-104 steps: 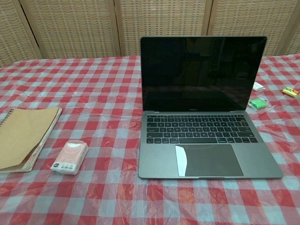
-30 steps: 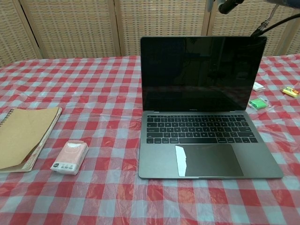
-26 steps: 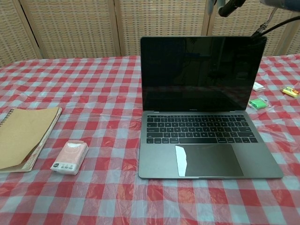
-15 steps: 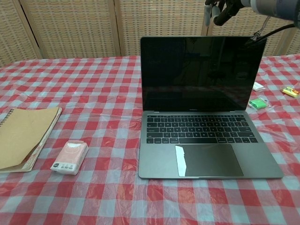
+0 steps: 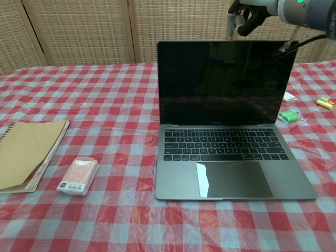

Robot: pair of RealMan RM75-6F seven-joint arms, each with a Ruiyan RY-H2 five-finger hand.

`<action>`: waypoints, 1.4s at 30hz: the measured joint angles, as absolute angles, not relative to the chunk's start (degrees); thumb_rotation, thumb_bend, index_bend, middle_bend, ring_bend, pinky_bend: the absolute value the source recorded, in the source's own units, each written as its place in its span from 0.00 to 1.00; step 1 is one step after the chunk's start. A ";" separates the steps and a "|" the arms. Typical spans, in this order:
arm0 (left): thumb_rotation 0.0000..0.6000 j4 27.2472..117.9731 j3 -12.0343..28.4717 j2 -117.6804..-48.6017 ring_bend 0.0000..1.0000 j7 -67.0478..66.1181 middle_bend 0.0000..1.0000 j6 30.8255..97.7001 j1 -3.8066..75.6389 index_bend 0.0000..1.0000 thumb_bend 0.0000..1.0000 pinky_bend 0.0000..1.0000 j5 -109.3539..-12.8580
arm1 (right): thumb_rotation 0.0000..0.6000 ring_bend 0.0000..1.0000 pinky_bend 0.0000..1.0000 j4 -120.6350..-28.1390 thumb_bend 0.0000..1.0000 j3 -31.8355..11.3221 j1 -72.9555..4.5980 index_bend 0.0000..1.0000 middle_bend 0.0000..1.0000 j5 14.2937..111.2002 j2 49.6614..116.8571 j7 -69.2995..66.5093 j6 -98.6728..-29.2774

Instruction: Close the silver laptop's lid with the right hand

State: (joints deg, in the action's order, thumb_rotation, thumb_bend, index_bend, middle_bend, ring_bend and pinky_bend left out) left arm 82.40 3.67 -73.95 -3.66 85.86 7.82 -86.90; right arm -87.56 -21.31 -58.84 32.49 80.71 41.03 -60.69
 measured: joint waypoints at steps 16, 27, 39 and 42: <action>1.00 82.47 3.37 -74.10 0.00 -4.18 0.00 85.29 8.06 0.00 0.12 0.00 -86.84 | 1.00 0.41 0.48 -88.43 1.00 -19.96 -59.62 0.61 0.49 32.64 82.15 40.83 -61.36; 1.00 82.67 2.99 -74.08 0.00 -4.23 0.00 85.12 8.16 0.00 0.12 0.00 -87.19 | 1.00 0.43 0.50 -92.95 1.00 -19.83 -60.11 0.62 0.52 31.73 81.16 43.02 -63.87; 1.00 82.89 2.69 -74.05 0.00 -4.35 0.00 85.34 8.15 0.00 0.12 0.00 -87.68 | 1.00 0.44 0.51 -97.69 1.00 -19.83 -60.47 0.62 0.52 29.05 79.57 45.09 -65.92; 1.00 82.97 2.62 -74.00 0.00 -4.33 0.00 85.56 8.10 0.00 0.12 0.00 -87.88 | 1.00 0.44 0.51 -98.79 1.00 -19.88 -60.54 0.62 0.52 27.77 79.22 45.48 -66.16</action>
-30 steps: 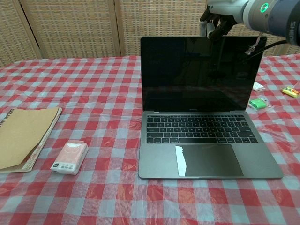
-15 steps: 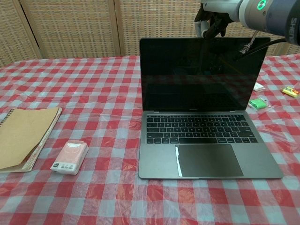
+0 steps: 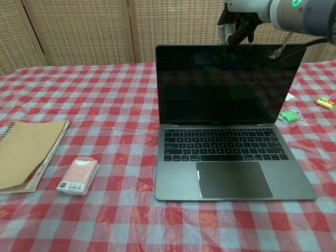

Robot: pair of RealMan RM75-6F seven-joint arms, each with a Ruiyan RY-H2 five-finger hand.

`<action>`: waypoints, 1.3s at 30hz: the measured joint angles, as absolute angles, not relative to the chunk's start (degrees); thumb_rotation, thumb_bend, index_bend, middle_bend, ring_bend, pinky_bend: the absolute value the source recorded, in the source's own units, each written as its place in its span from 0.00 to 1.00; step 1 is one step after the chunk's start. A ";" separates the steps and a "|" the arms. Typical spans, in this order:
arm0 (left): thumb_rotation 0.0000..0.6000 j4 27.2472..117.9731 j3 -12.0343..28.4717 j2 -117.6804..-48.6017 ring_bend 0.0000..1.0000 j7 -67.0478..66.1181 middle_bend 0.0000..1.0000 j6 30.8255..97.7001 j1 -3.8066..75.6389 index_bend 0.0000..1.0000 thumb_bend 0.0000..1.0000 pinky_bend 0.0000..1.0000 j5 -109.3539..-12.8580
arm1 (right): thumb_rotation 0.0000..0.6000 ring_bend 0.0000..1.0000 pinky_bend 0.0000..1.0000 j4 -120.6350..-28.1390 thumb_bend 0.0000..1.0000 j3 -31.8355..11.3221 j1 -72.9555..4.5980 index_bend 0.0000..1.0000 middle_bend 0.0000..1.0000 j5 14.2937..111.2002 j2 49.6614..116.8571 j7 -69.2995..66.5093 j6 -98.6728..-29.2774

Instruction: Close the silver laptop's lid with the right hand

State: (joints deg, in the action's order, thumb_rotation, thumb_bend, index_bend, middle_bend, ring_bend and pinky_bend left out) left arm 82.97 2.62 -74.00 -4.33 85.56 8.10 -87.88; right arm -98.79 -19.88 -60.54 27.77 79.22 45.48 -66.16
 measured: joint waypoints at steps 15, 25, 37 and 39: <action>1.00 83.08 2.54 -74.10 0.00 -4.70 0.00 86.39 7.94 0.00 0.12 0.00 -88.44 | 1.00 0.44 0.52 -105.31 1.00 -19.67 -61.25 0.62 0.52 23.25 77.27 47.71 -68.21; 1.00 83.08 2.33 -74.13 0.00 -4.77 0.00 86.70 7.89 0.00 0.12 0.00 -88.97 | 1.00 0.44 0.52 -108.59 1.00 -19.26 -61.87 0.62 0.51 19.90 77.02 48.70 -70.51; 1.00 83.37 1.94 -74.11 0.00 -4.97 0.00 87.38 7.75 0.00 0.12 0.00 -90.00 | 1.00 0.43 0.52 -112.47 1.00 -18.68 -62.02 0.62 0.51 18.26 76.48 49.81 -73.61; 1.00 83.39 1.83 -74.15 0.00 -5.01 0.00 87.53 7.73 0.00 0.12 0.00 -90.31 | 1.00 0.43 0.52 -113.07 1.00 -18.62 -61.97 0.62 0.51 17.75 76.31 49.89 -73.98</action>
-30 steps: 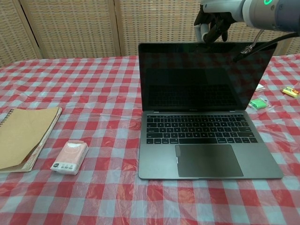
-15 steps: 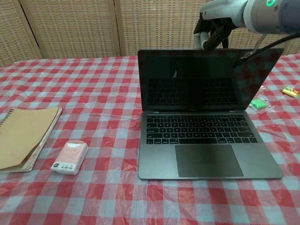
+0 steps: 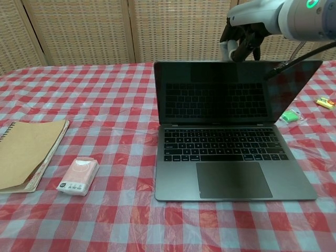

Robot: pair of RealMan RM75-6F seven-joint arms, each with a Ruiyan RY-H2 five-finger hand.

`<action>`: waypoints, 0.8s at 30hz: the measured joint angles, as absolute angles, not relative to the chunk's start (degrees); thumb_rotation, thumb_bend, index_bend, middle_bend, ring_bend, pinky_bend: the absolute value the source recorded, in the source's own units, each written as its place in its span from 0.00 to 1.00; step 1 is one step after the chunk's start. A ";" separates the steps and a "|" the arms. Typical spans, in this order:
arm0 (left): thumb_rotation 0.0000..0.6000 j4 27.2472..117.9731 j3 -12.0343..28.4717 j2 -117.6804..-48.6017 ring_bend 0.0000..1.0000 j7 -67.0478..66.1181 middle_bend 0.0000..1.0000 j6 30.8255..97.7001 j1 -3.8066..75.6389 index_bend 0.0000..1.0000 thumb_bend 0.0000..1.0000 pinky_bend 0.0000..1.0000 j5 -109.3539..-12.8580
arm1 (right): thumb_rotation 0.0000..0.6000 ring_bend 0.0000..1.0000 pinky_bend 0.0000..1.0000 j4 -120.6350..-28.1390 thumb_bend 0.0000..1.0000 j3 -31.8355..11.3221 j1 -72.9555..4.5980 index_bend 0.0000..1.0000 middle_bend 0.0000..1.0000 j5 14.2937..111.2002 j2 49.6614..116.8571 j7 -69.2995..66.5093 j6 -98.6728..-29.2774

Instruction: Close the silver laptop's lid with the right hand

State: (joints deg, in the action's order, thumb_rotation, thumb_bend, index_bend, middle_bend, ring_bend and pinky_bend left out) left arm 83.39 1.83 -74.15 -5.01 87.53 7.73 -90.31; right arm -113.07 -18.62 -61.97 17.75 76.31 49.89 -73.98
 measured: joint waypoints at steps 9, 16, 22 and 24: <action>1.00 83.50 1.69 -74.21 0.00 -5.27 0.00 88.03 7.63 0.00 0.12 0.00 -90.86 | 1.00 0.43 0.52 -116.15 1.00 -17.91 -61.58 0.62 0.51 16.82 76.10 49.90 -75.65; 1.00 83.65 1.58 -74.18 0.00 -5.36 0.00 88.35 7.53 0.00 0.12 0.00 -91.21 | 1.00 0.43 0.52 -118.39 1.00 -17.07 -61.31 0.62 0.51 16.24 76.49 50.11 -77.20; 1.00 83.58 1.46 -74.25 0.00 -5.44 0.00 88.19 7.58 0.00 0.12 0.00 -91.34 | 1.00 0.43 0.52 -120.28 1.00 -16.39 -60.69 0.62 0.51 16.33 76.60 49.46 -77.67; 1.00 83.59 1.43 -74.27 0.00 -5.45 0.00 88.23 7.60 0.00 0.12 0.00 -91.47 | 1.00 0.43 0.52 -120.89 1.00 -16.10 -60.36 0.62 0.51 16.50 76.61 48.99 -77.64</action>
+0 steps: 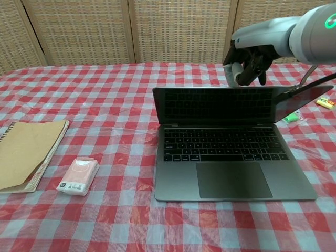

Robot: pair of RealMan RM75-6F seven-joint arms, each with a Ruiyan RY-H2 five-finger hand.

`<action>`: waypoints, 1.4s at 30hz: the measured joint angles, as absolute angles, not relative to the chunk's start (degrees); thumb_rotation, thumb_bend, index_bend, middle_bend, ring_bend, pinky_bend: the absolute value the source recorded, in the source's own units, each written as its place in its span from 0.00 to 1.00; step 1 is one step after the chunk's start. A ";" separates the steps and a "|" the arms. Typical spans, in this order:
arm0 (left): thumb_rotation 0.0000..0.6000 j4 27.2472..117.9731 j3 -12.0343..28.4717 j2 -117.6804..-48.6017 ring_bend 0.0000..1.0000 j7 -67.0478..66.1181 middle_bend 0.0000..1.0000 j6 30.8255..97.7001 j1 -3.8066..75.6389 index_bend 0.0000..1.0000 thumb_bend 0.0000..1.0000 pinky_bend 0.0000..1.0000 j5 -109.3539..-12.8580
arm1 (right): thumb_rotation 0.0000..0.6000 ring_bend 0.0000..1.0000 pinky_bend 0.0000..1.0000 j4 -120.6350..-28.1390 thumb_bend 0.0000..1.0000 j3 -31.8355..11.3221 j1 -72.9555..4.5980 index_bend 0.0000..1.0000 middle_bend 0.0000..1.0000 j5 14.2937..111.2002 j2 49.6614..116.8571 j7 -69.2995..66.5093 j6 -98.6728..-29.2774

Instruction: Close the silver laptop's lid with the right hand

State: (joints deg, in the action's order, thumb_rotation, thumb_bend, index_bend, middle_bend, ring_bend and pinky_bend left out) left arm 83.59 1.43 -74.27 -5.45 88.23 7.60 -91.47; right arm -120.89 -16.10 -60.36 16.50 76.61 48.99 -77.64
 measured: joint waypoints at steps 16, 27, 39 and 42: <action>1.00 83.75 1.17 -74.46 0.00 -5.98 0.00 88.79 7.52 0.00 0.12 0.00 -92.37 | 1.00 0.43 0.53 -123.78 1.00 -13.56 -58.64 0.62 0.51 18.47 77.94 47.66 -79.16; 1.00 83.77 1.06 -74.51 0.00 -6.16 0.00 88.75 7.52 0.00 0.12 0.00 -92.57 | 1.00 0.43 0.53 -124.78 1.00 -12.70 -58.11 0.62 0.51 18.75 78.76 47.44 -79.32; 1.00 83.82 0.97 -74.53 0.00 -6.31 0.00 88.82 7.51 0.00 0.12 0.00 -92.81 | 1.00 0.43 0.53 -125.03 1.00 -12.20 -57.70 0.62 0.51 18.38 79.45 47.13 -79.12; 1.00 83.83 0.97 -74.54 0.00 -6.33 0.00 88.87 7.48 0.00 0.12 0.00 -92.83 | 1.00 0.43 0.53 -125.28 1.00 -11.80 -57.34 0.62 0.51 18.61 79.69 46.74 -79.04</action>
